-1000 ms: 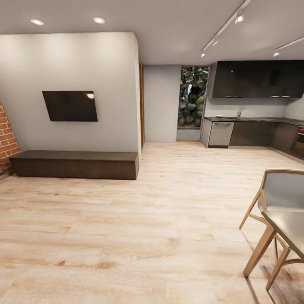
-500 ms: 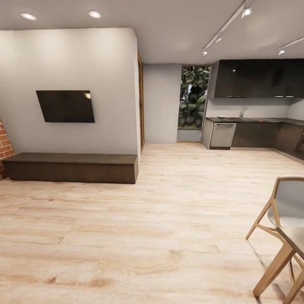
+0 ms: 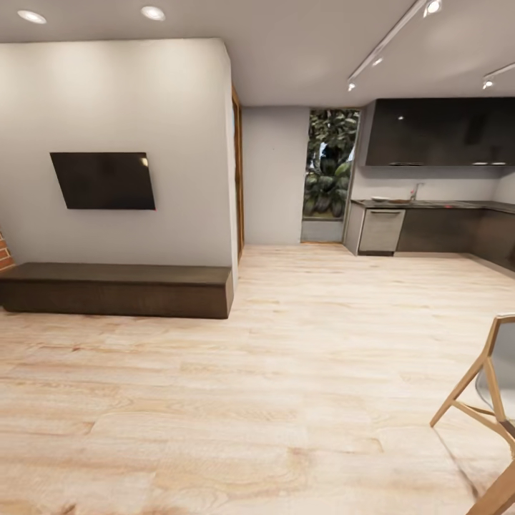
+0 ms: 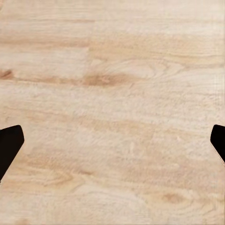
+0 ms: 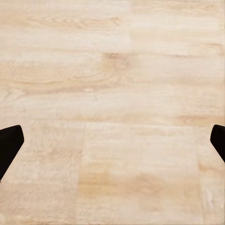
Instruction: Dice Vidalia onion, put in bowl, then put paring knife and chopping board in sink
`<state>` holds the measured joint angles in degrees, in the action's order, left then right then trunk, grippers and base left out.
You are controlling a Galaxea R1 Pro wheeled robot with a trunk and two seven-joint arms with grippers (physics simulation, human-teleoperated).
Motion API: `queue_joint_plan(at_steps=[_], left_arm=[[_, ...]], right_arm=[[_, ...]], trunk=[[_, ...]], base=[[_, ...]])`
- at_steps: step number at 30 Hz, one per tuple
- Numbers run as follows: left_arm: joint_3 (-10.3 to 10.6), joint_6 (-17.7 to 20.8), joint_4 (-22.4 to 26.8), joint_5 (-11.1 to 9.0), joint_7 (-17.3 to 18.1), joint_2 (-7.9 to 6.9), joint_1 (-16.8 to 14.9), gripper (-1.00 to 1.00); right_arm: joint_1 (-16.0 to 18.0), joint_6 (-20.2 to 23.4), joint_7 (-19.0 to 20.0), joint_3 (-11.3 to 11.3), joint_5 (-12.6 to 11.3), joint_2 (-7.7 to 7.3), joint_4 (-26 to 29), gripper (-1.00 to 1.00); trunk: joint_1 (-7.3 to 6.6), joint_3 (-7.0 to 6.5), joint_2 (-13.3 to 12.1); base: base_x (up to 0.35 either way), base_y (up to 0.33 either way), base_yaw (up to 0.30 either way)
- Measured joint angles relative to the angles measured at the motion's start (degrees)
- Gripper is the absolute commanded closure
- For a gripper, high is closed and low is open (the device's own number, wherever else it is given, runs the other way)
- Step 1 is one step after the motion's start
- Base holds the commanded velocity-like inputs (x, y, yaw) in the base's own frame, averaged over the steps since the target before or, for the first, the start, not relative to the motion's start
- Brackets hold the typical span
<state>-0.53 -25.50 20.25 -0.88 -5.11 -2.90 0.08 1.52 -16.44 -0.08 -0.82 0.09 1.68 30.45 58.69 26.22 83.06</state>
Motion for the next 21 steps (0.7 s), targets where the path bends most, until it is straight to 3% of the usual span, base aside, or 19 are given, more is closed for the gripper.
queue_joint_plan(at_steps=[10, 21], left_arm=[[0.0, 0.0, 0.0, 0.0, 0.0, 0.0, 0.0, -1.0], [0.0, 0.0, 0.01, 0.0, 0.0, 0.0, 0.0, -1.0]], right_arm=[[-0.03, 0.0, 0.0, 0.0, 0.0, 0.0, 0.0, -1.0], [-0.05, 0.0, 0.0, 0.0, 0.0, 0.0, 0.0, -1.0]], trunk=[[0.0, 0.0, 0.0], [0.0, -0.03, 0.0]], base=[[0.333, 0.0, -0.016], [0.333, 0.0, -0.169]])
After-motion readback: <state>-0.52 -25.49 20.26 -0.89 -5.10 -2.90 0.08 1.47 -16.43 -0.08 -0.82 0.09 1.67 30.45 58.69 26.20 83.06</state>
